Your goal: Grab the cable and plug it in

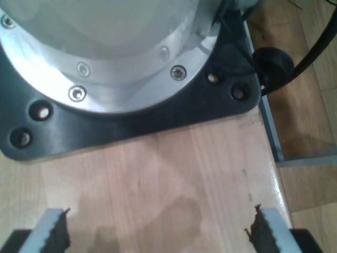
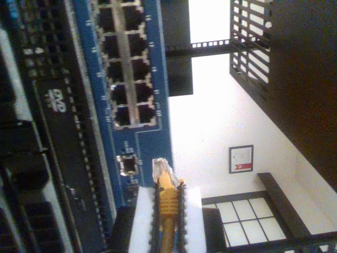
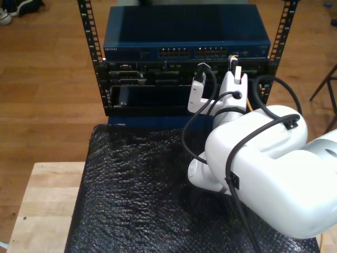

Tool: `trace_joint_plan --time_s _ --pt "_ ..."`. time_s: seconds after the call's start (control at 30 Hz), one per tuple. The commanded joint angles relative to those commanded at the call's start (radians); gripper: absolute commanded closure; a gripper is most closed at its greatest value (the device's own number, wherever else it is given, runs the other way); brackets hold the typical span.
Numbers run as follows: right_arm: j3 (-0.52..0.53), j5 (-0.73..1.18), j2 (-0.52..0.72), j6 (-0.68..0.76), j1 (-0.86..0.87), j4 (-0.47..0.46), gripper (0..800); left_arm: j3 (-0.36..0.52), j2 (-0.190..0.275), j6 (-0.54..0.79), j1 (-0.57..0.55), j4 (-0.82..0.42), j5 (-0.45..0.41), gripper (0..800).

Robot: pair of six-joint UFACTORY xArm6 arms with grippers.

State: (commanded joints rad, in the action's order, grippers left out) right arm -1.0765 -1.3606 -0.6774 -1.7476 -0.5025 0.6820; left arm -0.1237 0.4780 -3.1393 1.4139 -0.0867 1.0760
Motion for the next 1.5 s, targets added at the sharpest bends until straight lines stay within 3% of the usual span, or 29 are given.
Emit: trace_joint_plan --time_s 0.93,1.5 --pt "-0.080 -0.009 -0.063 0.009 0.009 -0.012 800 0.000 0.000 0.000 0.000 0.000 0.000 0" --pt "-0.081 -0.002 -0.063 0.008 0.040 -0.107 800 0.000 0.000 0.000 0.000 0.000 0.000 0"
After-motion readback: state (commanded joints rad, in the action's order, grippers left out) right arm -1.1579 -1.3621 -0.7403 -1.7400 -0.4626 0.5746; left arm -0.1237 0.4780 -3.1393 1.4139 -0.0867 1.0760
